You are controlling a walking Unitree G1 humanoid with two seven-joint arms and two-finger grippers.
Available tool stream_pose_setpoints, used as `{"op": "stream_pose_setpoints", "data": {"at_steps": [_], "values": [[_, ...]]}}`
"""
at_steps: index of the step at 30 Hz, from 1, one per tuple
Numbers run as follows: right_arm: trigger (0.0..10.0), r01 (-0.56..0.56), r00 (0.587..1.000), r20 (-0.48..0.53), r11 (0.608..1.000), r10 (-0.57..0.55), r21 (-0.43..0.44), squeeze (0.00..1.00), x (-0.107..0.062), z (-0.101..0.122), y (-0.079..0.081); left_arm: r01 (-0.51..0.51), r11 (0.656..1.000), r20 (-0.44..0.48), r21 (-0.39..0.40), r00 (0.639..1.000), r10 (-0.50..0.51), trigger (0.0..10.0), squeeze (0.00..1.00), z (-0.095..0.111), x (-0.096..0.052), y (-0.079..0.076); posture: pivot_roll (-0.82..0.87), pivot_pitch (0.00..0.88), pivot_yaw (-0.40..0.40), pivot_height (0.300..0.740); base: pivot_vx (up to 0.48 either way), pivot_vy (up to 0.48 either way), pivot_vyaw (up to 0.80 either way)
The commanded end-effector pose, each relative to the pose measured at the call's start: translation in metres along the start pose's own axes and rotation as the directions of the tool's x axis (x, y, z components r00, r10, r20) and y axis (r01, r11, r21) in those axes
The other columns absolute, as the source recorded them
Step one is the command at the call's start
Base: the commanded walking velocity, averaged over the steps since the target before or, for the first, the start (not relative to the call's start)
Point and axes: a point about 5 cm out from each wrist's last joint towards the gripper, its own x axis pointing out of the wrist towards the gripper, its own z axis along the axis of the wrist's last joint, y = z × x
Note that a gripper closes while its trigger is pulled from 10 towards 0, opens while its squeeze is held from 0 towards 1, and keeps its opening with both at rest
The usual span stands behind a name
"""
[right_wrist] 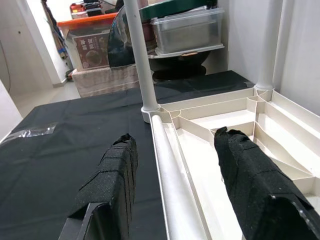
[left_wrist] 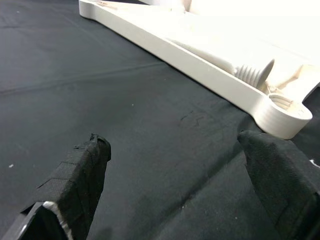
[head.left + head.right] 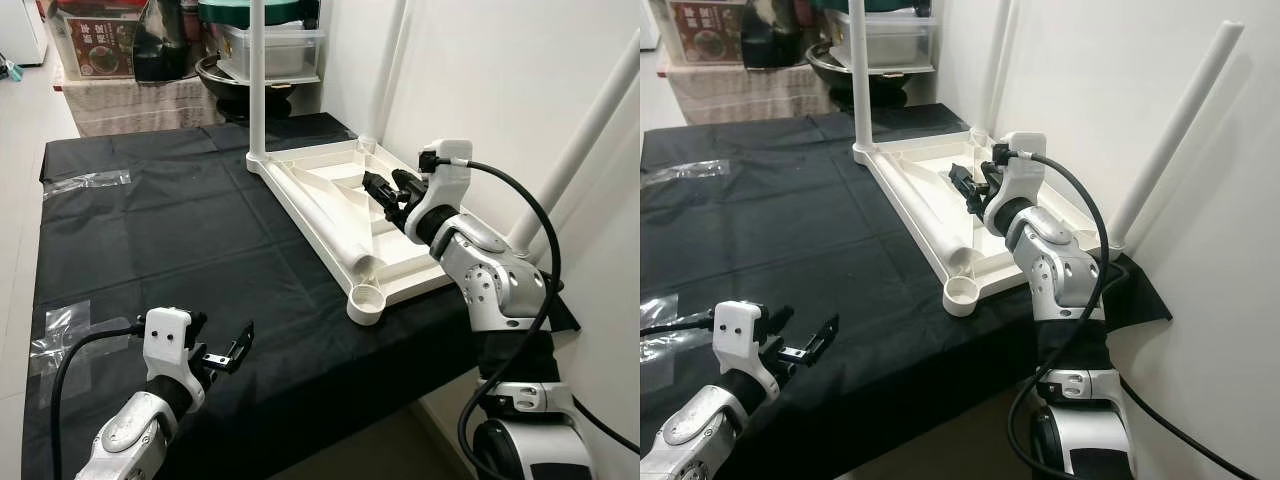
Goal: Building children table
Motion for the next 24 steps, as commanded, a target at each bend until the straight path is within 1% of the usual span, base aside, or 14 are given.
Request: {"op": "stream_pose_setpoints", "data": {"at_steps": [1, 3, 6, 10, 19, 20, 22, 23, 24], "values": [[10.0, 0.008, 1.0, 0.017, 1.0, -0.009, 0.011, 0.0, 0.0, 0.003, 0.0, -0.006, 1.0, 0.001, -0.009, 1.0, 0.006, 10.0, 0.0, -0.001, -0.002, 0.001, 0.06, 0.0, -0.096, 0.74, 0.0, 0.0, 0.0], [10.0, 0.018, 0.999, 0.035, 0.999, -0.019, 0.034, 0.0, 0.0, 0.0, 0.006, -0.013, 1.0, 0.014, -0.005, 1.0, 0.013, 10.0, 0.0, 0.001, -0.003, 0.003, 0.07, 0.0, -0.098, 0.74, 0.0, 0.0, 0.0], [10.0, 0.019, 0.999, 0.036, 0.999, -0.02, 0.039, 0.0, 0.0, -0.002, 0.007, -0.015, 1.0, 0.017, -0.003, 1.0, 0.015, 10.0, 0.0, 0.001, -0.003, 0.003, 0.07, 0.0, -0.098, 0.74, 0.0, 0.0, 0.0], [10.0, 0.017, 0.999, 0.035, 0.998, -0.019, 0.063, 0.0, -0.002, -0.008, 0.015, -0.025, 1.0, 0.023, -0.003, 0.999, 0.025, 10.0, 0.0, 0.003, -0.003, 0.005, 0.07, 0.0, -0.095, 0.74, 0.0, 0.0, 0.0], [10.0, 0.022, 0.999, 0.049, 0.998, -0.025, 0.063, 0.0, -0.003, -0.01, 0.019, -0.047, 0.999, 0.048, -0.019, 0.998, 0.048, 10.0, 0.0, 0.007, -0.001, 0.009, 0.07, 0.0, -0.089, 0.74, 0.0, 0.0, 0.0], [10.0, 0.018, 0.998, 0.056, 0.998, -0.021, 0.054, 0.0, -0.004, -0.009, 0.02, -0.049, 0.998, 0.054, -0.025, 0.997, 0.05, 10.0, 0.0, 0.008, -0.001, 0.009, 0.07, 0.0, -0.088, 0.74, 0.0, 0.0, 0.0], [10.0, 0.001, 0.996, 0.087, 1.0, 0.001, -0.024, 0.0, -0.005, -0.006, 0.023, -0.045, 0.999, 0.058, -0.026, 0.997, 0.046, 10.0, 0.0, 0.009, -0.001, 0.008, 0.07, 0.0, -0.088, 0.74, 0.0, 0.0, 0.0], [10.0, 0.001, 0.996, 0.087, 1.0, 0.001, -0.024, 0.0, -0.005, -0.006, 0.023, -0.045, 0.999, 0.058, -0.026, 0.997, 0.046, 10.0, 0.0, 0.009, -0.001, 0.008, 0.07, 0.0, -0.088, 0.74, 0.0, 0.0, 0.0], [10.0, -0.005, 0.995, 0.099, 0.998, 0.01, -0.055, 0.0, -0.005, -0.005, 0.024, -0.044, 0.999, 0.058, -0.025, 0.997, 0.045, 10.0, 0.0, 0.009, -0.001, 0.008, 0.07, 0.0, -0.088, 0.74, 0.0, 0.0, 0.0]]}}
